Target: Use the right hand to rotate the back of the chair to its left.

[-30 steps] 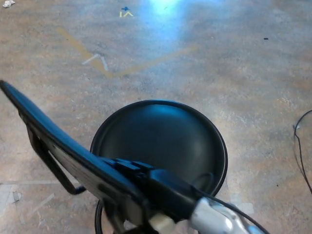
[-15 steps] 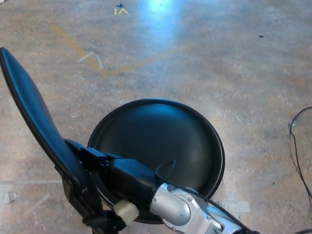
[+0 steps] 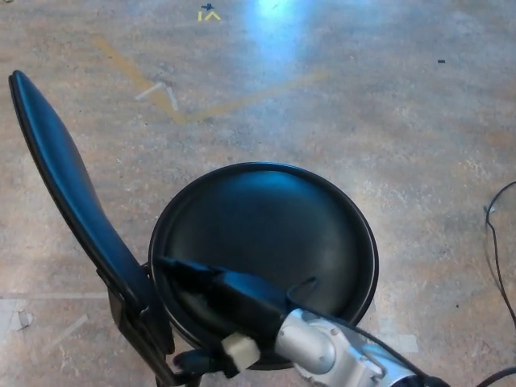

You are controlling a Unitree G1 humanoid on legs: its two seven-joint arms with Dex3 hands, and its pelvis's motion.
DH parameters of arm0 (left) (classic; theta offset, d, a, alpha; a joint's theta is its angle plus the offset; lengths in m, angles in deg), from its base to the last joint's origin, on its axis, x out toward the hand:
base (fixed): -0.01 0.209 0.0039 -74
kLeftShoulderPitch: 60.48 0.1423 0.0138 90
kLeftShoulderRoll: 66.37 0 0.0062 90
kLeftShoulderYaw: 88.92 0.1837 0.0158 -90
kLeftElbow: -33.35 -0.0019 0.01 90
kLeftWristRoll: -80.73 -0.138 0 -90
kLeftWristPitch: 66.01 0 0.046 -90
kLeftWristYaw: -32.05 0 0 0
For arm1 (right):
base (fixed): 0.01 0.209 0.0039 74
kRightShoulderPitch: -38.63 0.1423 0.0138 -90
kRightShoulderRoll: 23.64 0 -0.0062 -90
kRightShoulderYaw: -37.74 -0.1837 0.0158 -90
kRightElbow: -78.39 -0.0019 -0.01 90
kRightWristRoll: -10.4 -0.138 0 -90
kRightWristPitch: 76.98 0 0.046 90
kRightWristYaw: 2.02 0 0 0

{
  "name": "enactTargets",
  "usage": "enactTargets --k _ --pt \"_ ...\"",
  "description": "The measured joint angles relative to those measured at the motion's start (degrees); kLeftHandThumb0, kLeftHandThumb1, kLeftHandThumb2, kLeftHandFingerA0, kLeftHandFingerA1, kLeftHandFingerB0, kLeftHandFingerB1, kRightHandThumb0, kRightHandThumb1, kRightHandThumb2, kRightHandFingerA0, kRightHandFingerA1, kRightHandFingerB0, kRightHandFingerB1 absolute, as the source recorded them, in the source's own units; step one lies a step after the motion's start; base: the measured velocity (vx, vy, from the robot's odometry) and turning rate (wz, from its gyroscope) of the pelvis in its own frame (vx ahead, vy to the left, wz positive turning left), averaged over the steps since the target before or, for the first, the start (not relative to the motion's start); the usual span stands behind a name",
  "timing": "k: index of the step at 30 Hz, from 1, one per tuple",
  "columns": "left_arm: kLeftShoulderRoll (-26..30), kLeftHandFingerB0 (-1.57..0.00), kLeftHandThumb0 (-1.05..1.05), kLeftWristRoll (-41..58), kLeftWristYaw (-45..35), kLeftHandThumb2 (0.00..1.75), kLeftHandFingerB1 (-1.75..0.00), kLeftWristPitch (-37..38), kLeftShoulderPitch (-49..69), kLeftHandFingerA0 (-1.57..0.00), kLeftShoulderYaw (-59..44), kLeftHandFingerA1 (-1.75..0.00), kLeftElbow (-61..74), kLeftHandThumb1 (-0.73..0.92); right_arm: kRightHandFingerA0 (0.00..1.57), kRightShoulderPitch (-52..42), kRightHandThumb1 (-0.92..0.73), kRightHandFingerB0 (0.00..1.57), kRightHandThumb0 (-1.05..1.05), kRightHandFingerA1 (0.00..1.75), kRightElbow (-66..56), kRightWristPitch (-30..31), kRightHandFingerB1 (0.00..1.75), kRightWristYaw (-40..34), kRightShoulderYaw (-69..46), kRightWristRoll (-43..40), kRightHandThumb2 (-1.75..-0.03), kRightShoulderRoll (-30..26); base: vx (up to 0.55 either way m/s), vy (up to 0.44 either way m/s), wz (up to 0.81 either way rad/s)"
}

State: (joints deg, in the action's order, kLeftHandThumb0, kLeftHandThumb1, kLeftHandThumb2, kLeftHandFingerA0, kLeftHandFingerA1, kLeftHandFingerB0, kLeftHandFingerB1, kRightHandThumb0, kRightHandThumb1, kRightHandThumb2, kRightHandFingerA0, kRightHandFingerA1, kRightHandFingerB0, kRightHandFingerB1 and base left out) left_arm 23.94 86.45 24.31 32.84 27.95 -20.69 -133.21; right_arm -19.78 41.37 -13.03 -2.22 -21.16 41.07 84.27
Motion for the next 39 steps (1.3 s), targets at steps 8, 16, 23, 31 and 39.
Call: enactTargets --k 8,16,23,31,39 --pt "-0.02 -0.23 -0.66 -0.01 -0.13 1.02 -0.47 0.05 0.17 -0.38 -0.02 -0.58 -0.04 0.65 0.00 -8.52 -0.60 0.00 -1.00 0.00 -12.13 -2.83 0.00 -0.54 -7.56 -2.43 -0.97 -9.94 0.00 0.000 0.00" --pt "-0.31 -0.22 -0.69 0.06 -0.20 1.01 -0.47 0.11 -0.02 -0.35 -0.36 -0.56 -0.06 0.65 0.00 -19.86 -0.63 0.00 -1.00 0.00 -21.20 -6.89 0.00 0.72 -17.04 -8.25 -1.05 -18.66 0.00 0.000 0.00" --pt "-0.32 -0.22 -0.62 0.04 -0.27 1.02 -0.48 0.04 0.12 -0.40 -0.49 -0.59 -0.09 0.63 0.00 -30.76 -0.58 0.00 -0.99 0.00 -22.69 -9.68 0.00 -0.49 -26.75 -10.43 -0.94 -26.75 0.00 0.000 0.01" --pt "-0.71 -0.41 -0.66 0.04 0.29 0.66 -0.38 0.06 0.20 -0.47 -0.79 -0.47 -0.13 0.70 0.00 -34.35 -0.67 0.00 -1.02 0.03 -4.18 -12.10 0.09 -2.70 -33.56 -13.31 -1.07 -29.00 0.00 0.000 0.00" --pt "-1.61 -0.40 -0.64 -0.23 0.67 0.64 -0.36 0.12 0.66 -0.42 0.37 -0.42 -0.14 0.80 0.00 -31.54 -0.73 0.00 -0.97 0.08 15.81 -11.23 0.16 -3.73 -36.03 -15.07 -1.14 -25.20 0.00 0.000 0.00"
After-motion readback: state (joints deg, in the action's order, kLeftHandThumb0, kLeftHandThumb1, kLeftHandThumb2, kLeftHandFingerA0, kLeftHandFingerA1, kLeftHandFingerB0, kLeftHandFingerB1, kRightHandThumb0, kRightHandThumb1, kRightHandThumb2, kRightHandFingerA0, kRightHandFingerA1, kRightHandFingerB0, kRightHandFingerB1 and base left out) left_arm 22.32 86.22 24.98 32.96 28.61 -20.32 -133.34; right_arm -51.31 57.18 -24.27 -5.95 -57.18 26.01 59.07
